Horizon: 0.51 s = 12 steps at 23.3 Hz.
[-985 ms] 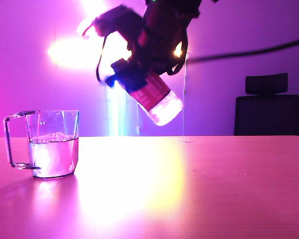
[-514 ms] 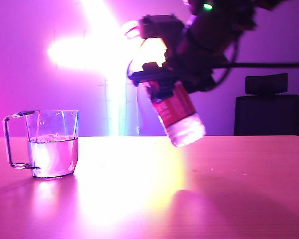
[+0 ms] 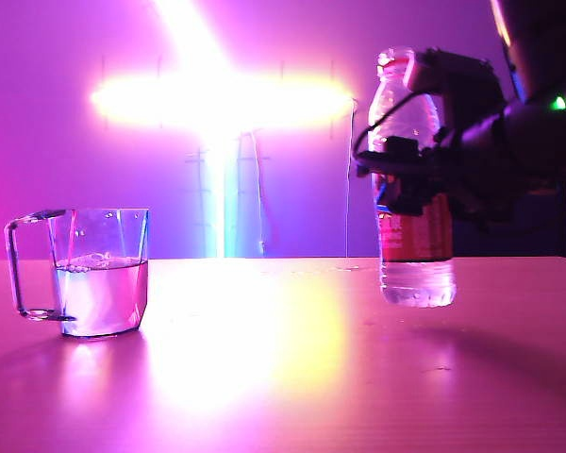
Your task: Pick up the mineral water bottle on the table and pour water into the mug until it's half full.
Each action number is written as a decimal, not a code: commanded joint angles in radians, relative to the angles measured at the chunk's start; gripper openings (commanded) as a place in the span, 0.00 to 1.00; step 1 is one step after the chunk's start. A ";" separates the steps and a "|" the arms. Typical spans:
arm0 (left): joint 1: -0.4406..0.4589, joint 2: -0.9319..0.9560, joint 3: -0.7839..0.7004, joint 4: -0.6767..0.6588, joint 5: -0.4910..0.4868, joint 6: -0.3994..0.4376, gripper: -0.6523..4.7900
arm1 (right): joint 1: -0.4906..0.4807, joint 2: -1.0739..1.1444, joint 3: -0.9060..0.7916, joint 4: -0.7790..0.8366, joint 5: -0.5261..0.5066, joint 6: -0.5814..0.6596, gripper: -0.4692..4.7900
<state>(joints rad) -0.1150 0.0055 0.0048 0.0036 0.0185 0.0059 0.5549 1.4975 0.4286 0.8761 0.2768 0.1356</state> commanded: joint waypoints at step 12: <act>-0.001 0.000 0.004 0.011 0.004 -0.003 0.12 | -0.034 0.101 0.005 0.121 -0.074 0.029 0.64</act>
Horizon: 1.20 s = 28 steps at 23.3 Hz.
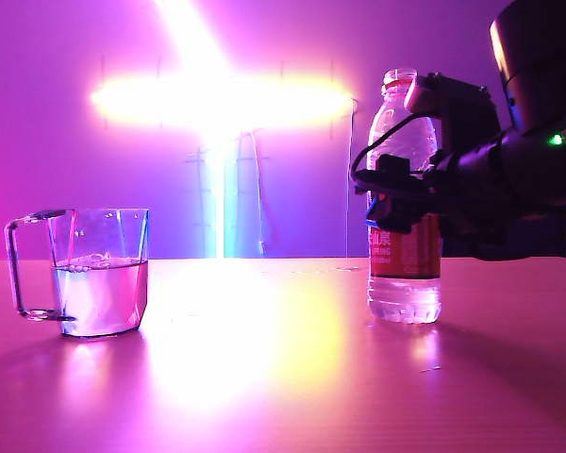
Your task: Pick up the mineral water bottle on the table and pour water into the mug until it's half full.
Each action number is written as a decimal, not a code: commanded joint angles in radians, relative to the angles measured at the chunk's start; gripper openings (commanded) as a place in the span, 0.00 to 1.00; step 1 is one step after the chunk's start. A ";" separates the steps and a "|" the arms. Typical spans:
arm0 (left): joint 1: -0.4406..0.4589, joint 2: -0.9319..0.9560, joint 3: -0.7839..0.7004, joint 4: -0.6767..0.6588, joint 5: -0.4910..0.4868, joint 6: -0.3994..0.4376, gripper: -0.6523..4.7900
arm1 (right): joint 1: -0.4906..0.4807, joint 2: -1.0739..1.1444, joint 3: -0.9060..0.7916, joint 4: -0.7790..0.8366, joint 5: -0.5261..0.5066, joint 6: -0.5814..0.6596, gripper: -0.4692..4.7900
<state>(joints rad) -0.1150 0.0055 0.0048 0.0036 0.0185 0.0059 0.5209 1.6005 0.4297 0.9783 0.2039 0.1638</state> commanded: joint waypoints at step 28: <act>-0.002 0.000 0.004 0.011 0.004 -0.003 0.12 | 0.017 -0.425 -0.291 -0.078 -0.054 0.077 0.98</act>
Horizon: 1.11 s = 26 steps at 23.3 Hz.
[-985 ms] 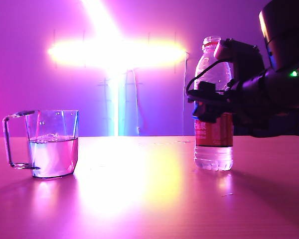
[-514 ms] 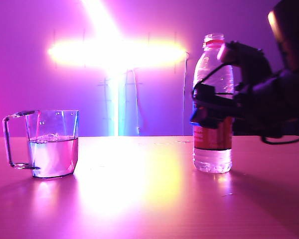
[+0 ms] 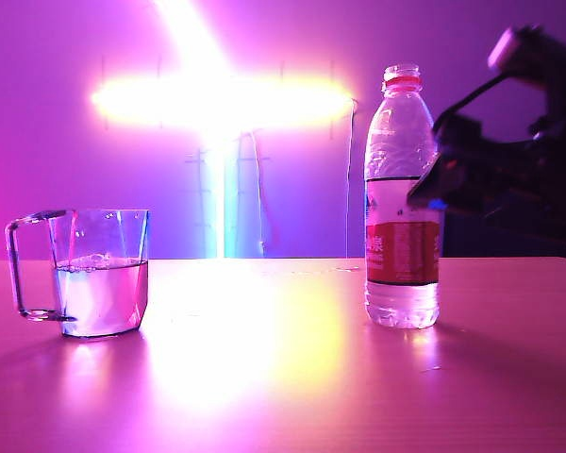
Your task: Pick up the mineral water bottle on the table and pour water into the mug until it's half full.
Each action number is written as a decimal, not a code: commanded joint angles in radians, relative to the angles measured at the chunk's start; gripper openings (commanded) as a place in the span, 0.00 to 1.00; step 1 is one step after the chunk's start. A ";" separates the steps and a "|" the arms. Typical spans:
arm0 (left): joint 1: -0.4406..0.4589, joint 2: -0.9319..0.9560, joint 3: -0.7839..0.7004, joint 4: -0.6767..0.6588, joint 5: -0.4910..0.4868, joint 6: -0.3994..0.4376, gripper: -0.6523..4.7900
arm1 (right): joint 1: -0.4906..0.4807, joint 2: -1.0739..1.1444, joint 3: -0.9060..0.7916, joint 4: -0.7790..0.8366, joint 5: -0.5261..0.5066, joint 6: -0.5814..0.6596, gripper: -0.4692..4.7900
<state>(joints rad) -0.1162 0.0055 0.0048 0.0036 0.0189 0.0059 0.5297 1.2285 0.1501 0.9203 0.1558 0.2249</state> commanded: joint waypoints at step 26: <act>0.097 0.000 0.004 0.011 0.004 -0.003 0.12 | 0.019 -0.496 -0.015 -0.370 -0.103 0.017 0.07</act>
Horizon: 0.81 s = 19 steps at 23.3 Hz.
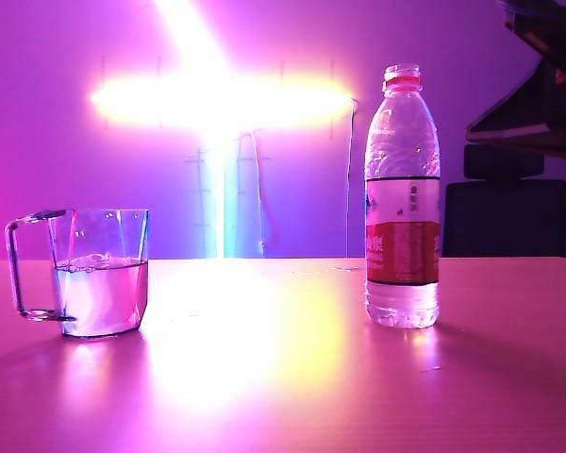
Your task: Pick up the mineral water bottle on the table and pour water into the mug until it's half full.
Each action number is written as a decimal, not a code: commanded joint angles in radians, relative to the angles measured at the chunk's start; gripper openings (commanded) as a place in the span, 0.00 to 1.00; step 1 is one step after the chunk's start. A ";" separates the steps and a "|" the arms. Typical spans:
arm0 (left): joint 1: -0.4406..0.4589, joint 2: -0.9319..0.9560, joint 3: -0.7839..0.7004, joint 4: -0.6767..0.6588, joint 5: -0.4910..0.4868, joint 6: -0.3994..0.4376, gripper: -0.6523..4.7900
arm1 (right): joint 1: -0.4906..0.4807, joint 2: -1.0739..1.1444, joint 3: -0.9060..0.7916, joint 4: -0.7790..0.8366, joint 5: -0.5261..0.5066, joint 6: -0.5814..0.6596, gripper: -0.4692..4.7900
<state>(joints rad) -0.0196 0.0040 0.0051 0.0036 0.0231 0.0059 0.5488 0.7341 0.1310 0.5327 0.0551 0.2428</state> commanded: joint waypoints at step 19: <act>0.000 0.002 0.004 0.011 0.000 -0.003 0.12 | -0.042 -0.223 0.004 -0.164 0.178 -0.177 0.07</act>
<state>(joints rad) -0.0200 0.0040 0.0051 0.0040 0.0246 0.0059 0.5243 0.5499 0.1314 0.4042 0.2153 0.1135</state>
